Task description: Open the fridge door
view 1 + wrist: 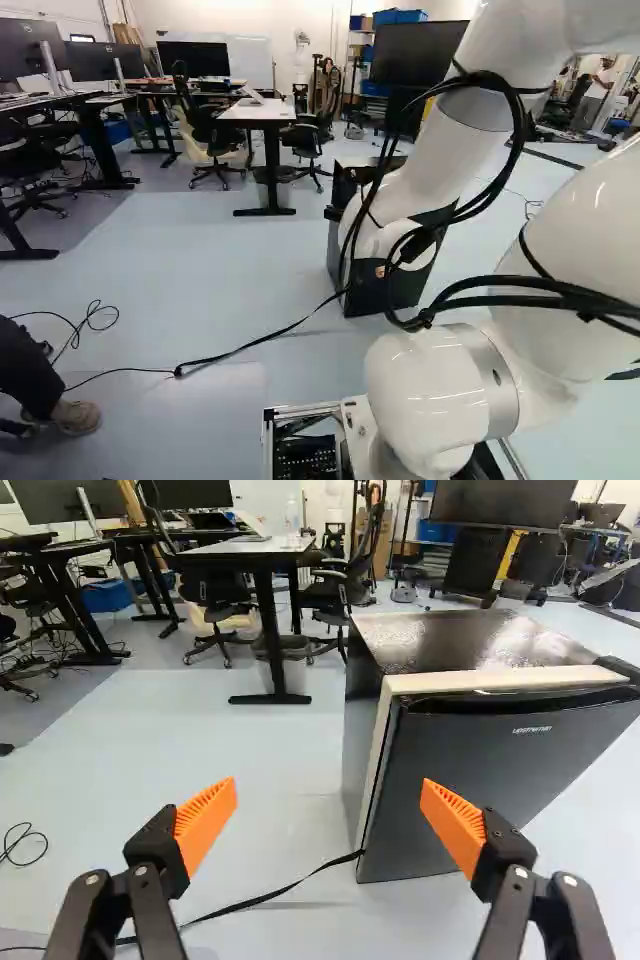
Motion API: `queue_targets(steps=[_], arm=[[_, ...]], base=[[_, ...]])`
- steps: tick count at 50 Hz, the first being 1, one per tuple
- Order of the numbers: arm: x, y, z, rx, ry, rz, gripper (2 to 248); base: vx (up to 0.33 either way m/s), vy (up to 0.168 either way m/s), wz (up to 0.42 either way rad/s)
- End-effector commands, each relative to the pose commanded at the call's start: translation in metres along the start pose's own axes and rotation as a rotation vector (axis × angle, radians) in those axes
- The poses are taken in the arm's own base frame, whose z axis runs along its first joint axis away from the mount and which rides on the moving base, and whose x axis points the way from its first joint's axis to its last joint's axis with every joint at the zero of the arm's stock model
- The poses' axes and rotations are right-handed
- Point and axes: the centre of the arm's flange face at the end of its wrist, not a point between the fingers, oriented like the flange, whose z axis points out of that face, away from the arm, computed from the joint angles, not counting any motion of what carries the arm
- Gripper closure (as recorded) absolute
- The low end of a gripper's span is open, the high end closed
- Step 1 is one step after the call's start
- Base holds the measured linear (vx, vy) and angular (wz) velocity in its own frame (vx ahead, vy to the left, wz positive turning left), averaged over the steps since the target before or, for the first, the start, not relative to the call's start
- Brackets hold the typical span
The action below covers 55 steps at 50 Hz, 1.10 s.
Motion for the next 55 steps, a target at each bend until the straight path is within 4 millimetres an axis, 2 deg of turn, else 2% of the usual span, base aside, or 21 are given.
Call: queue_targets(steps=[32,55], arm=[[0.017,0.006,0.041,-0.03,-0.003,0.021,3],[0.023,-0.01,0.057,-0.035,-0.003,0.049,3]], base=[[0.0,0.0,0.0],[0.0,0.0,0.0]])
